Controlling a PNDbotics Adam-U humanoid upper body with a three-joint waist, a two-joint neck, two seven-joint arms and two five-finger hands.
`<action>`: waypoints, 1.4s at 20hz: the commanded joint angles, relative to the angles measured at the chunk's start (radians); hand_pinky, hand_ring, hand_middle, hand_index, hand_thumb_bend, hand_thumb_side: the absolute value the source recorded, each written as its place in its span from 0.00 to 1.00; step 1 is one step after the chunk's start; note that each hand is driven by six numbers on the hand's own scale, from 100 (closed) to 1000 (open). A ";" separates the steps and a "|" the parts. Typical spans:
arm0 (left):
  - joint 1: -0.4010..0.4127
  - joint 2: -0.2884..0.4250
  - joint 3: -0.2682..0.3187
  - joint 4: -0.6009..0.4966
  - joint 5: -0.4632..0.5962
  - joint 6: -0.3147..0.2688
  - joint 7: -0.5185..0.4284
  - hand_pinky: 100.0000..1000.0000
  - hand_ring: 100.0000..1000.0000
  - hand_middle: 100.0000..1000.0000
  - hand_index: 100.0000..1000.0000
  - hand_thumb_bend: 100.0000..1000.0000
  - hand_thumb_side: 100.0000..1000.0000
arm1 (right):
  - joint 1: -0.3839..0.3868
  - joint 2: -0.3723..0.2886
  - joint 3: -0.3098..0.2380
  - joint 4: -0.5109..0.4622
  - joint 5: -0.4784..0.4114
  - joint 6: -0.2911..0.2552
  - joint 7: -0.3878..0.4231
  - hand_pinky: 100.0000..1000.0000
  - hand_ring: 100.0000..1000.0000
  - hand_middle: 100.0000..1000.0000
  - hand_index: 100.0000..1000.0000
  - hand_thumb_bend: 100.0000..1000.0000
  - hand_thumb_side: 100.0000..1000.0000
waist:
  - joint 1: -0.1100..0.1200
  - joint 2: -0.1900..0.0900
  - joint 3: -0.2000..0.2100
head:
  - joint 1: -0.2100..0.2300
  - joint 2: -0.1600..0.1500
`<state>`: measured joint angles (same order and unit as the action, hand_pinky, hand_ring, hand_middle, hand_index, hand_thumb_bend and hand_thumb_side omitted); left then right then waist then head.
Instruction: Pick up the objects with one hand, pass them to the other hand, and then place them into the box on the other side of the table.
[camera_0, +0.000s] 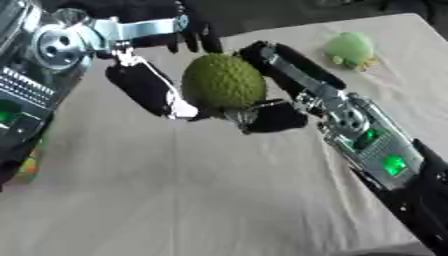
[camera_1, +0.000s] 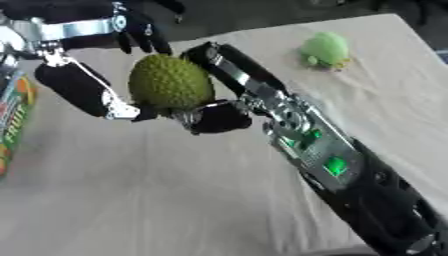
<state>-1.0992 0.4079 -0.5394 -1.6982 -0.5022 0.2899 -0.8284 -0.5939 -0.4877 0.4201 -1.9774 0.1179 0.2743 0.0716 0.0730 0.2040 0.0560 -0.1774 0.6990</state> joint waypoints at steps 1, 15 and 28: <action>-0.014 0.000 0.006 0.008 -0.007 0.003 -0.010 0.71 0.76 0.71 0.78 0.42 0.19 | -0.017 -0.010 -0.007 -0.023 0.002 -0.004 -0.002 0.68 0.50 0.28 0.44 0.00 0.00 | -0.004 -0.017 -0.001 | -0.001 -0.007; -0.012 -0.005 0.000 0.006 0.023 0.033 0.111 0.54 0.55 0.44 0.52 0.10 0.18 | -0.012 -0.015 -0.006 -0.023 0.002 0.006 -0.003 0.68 0.50 0.28 0.44 0.00 0.00 | -0.005 -0.017 0.001 | -0.006 0.002; -0.007 -0.001 0.001 -0.019 -0.006 0.033 0.162 0.48 0.47 0.32 0.37 0.11 0.17 | -0.004 -0.018 -0.006 -0.023 0.001 0.068 -0.035 0.68 0.54 0.36 0.52 0.00 0.00 | -0.005 -0.017 0.002 | 0.002 0.012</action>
<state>-1.0902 0.3943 -0.5576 -1.7009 -0.5081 0.3217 -0.6757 -0.5893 -0.4883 0.4191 -1.9831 0.1176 0.3356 0.0397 0.0728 0.2041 0.0564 -0.1776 0.7100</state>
